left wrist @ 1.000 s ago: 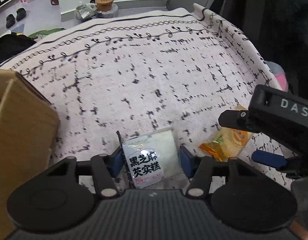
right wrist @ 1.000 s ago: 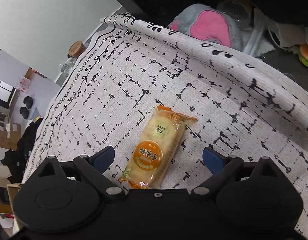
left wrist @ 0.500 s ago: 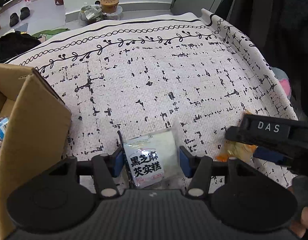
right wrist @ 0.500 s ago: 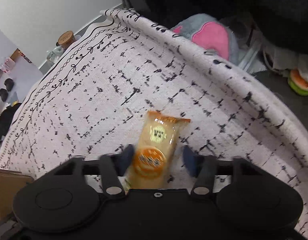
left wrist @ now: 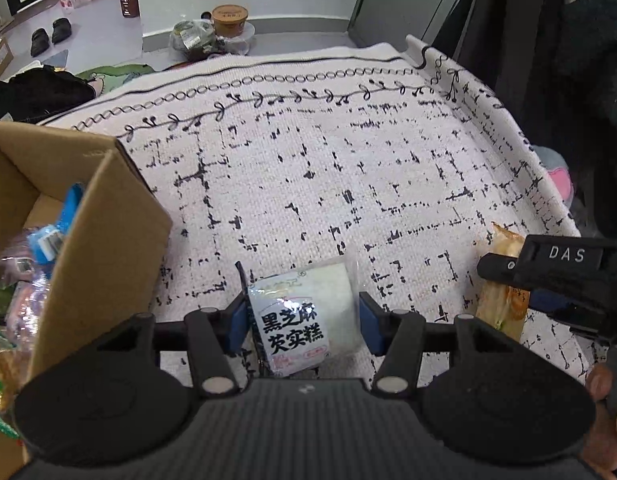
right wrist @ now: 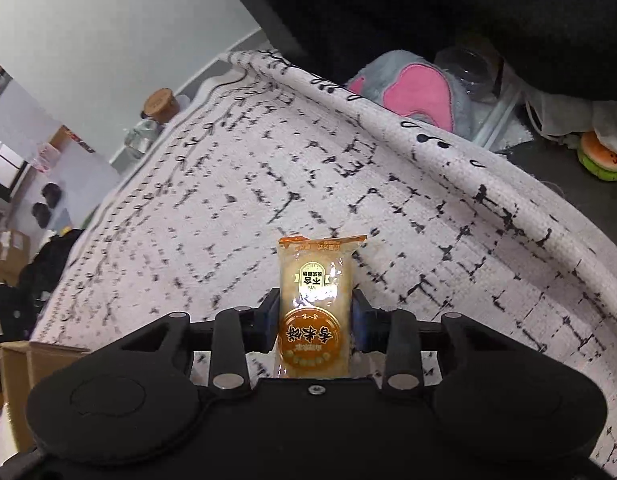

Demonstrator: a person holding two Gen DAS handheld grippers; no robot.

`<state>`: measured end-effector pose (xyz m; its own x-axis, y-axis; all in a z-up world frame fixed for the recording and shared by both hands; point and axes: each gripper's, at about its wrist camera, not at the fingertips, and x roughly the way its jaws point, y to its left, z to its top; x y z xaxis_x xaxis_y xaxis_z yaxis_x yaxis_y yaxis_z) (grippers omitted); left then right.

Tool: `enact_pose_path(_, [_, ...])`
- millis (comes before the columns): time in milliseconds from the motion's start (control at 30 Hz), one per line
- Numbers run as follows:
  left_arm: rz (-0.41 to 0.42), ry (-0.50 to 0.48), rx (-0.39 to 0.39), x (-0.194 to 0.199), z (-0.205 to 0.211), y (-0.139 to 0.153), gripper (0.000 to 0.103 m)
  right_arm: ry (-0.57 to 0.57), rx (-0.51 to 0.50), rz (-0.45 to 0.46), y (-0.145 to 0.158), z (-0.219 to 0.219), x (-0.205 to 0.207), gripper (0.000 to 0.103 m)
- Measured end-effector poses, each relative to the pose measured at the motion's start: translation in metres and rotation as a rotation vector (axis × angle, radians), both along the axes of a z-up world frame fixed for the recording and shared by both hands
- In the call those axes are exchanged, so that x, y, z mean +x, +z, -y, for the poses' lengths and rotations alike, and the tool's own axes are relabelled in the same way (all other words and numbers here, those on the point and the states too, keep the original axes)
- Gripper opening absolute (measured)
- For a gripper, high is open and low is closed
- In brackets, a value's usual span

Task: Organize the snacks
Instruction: 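Carry both snacks over the box and open both tools to drop them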

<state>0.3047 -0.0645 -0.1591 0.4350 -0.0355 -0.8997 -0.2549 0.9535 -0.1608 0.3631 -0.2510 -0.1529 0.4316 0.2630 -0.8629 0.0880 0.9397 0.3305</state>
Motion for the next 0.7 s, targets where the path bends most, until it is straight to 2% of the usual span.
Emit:
enact_pose_path(233, [0.025, 0.006, 0.007, -0.008, -0.002, 0.022, 0.054, -0.005, 0.089, 0.019, 0.014, 0.004, -0.015, 0.035])
enact_pose_path(700, [0.083, 0.027, -0.003, -0.032, -0.022, 0.066, 0.054, 0.039, 0.158, 0.102, 0.055, -0.003, -0.054, 0.035])
